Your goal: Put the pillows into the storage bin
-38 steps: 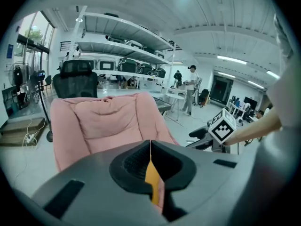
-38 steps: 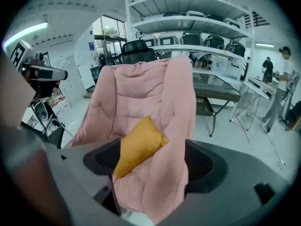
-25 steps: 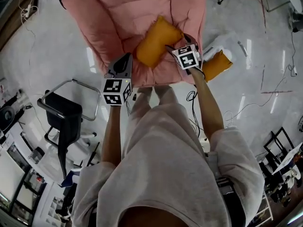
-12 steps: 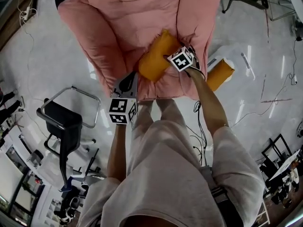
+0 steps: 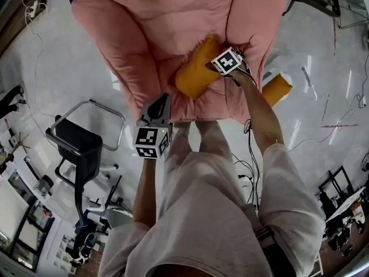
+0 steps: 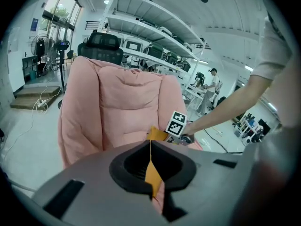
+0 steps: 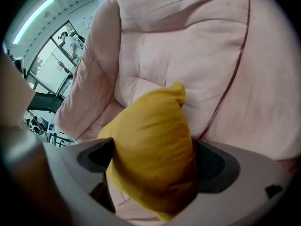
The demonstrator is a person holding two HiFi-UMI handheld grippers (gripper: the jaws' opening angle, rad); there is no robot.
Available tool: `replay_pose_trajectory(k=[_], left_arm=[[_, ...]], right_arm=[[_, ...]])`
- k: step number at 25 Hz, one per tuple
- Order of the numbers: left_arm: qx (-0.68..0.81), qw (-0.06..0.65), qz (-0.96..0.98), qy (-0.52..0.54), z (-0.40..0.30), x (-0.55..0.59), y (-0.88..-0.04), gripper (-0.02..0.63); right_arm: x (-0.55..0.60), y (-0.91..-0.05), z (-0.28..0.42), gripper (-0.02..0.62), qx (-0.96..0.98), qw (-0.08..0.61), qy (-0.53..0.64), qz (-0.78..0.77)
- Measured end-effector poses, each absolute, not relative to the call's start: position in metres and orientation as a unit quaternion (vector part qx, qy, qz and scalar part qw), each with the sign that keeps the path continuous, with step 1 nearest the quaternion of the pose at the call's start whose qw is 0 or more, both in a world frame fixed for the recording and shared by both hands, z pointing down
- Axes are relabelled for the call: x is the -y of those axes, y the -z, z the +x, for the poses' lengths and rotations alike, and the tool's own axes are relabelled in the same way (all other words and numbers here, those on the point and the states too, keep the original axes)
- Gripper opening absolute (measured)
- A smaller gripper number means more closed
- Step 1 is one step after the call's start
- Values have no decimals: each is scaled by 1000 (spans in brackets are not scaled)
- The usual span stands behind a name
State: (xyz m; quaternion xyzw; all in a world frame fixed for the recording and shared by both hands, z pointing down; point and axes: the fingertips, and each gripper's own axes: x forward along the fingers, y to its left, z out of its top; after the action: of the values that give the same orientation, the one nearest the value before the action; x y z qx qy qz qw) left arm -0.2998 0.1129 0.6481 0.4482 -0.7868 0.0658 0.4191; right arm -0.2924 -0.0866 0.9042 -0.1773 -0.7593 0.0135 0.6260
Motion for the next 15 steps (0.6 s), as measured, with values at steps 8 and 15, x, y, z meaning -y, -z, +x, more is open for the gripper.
replay_pose_trajectory(k=[8,15], left_arm=[[783,422,452,-67,-298,-120,-649,14],[784,403,466,-71,-304,-115,-630,13]], right_arm=[[71,-904,-288,460,745,637,-22,-196],[50,-889,-264,373,752,632,-13,-186]])
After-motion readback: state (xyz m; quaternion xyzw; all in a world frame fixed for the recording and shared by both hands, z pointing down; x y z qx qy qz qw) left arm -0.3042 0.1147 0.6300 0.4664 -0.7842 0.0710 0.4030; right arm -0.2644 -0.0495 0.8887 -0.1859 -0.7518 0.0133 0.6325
